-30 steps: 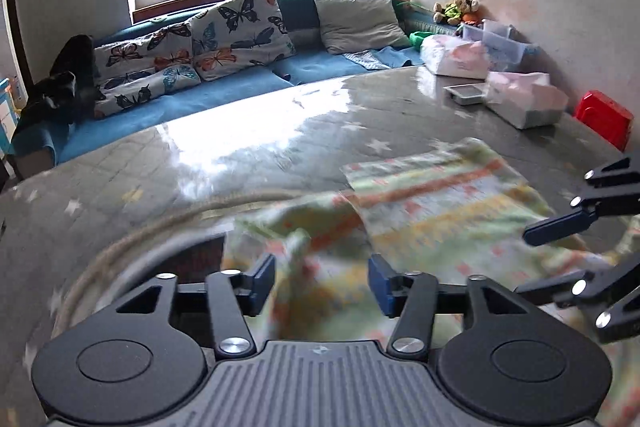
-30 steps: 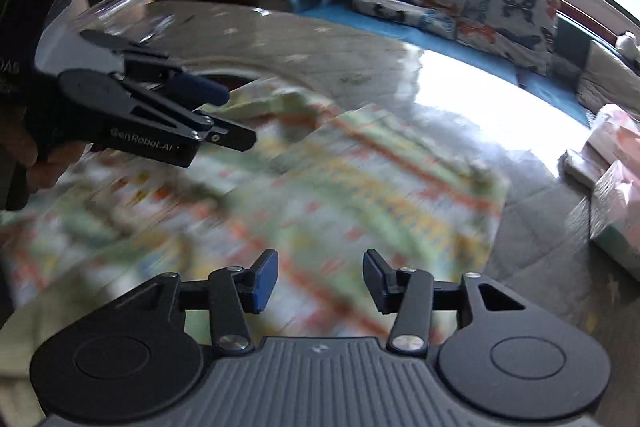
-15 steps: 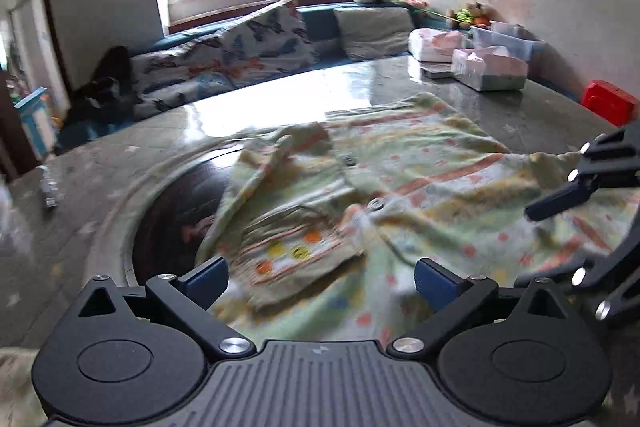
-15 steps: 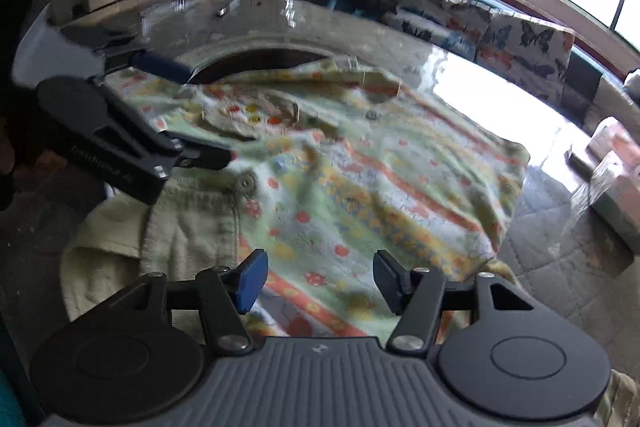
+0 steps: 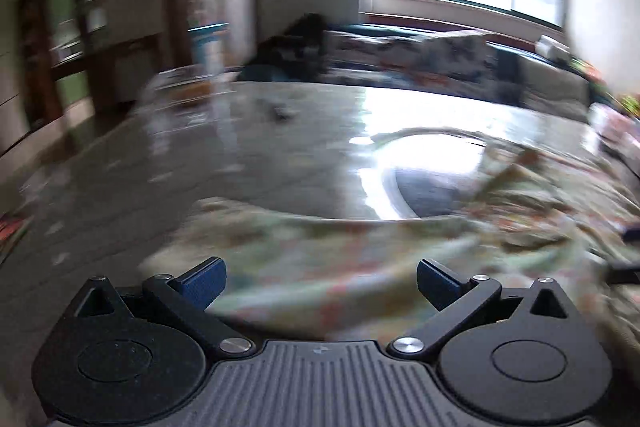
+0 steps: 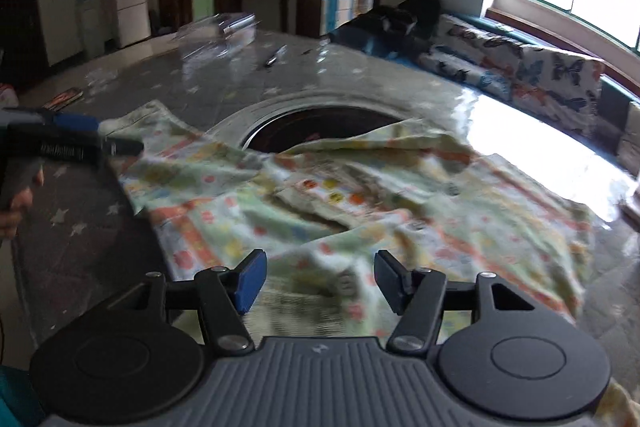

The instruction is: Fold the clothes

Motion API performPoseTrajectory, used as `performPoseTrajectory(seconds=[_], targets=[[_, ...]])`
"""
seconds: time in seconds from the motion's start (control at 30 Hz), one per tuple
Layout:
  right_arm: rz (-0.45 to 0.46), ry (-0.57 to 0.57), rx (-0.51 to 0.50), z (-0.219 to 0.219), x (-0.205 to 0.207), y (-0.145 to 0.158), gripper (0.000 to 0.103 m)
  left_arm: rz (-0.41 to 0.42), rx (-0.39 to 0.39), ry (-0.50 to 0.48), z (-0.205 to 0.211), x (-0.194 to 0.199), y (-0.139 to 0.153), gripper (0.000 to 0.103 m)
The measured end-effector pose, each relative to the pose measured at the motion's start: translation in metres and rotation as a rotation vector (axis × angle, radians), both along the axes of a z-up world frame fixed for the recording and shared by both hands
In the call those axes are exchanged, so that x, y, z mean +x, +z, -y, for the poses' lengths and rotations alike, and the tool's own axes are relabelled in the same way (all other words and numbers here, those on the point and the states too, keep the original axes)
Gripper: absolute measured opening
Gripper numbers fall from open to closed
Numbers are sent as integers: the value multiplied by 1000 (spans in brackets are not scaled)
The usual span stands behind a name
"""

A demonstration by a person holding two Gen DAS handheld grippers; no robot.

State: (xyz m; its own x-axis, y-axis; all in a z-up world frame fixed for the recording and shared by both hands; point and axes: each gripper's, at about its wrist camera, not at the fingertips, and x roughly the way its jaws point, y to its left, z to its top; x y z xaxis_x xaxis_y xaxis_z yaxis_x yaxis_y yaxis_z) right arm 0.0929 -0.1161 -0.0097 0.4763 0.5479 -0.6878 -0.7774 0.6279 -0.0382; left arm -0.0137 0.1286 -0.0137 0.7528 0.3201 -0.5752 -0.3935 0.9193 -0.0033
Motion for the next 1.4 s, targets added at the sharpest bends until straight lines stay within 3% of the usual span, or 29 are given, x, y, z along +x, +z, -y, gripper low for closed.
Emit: performPoseTrajectory(seconds=[0.17,0.27,0.43,0.57,0.7,0.8,1.07,1.2,1.4], targets=[[-12,23,-42,-4,-10,-12,62,24,-81,179,-49,-22,-6,103],[-13,16,-40,-3,-11,-11,63,38,-134,213,-69,-28,-9,100],[-5,19,-43,-3,-12,-8,63,37,-175,229,-85,-22,-12,76],[0,17,-33,-2,-12,-4,63,36,-162,248,-91,-16,-14,57],[4,17,-28,-2,-13,-1,63,32,-152,270,-98,-11,-15,17],[7,11,-19,-1,-14,1,63,37,-183,255,-105,-6,-10,10],[2,-20,6,9,-11,7,63,173,-61,140,-98,31,54,9],[-5,-57,20,21,-6,7,63,230,-102,4,-65,35,76,9],[2,-121,41,44,0,12,63,248,-164,-252,7,35,90,9]])
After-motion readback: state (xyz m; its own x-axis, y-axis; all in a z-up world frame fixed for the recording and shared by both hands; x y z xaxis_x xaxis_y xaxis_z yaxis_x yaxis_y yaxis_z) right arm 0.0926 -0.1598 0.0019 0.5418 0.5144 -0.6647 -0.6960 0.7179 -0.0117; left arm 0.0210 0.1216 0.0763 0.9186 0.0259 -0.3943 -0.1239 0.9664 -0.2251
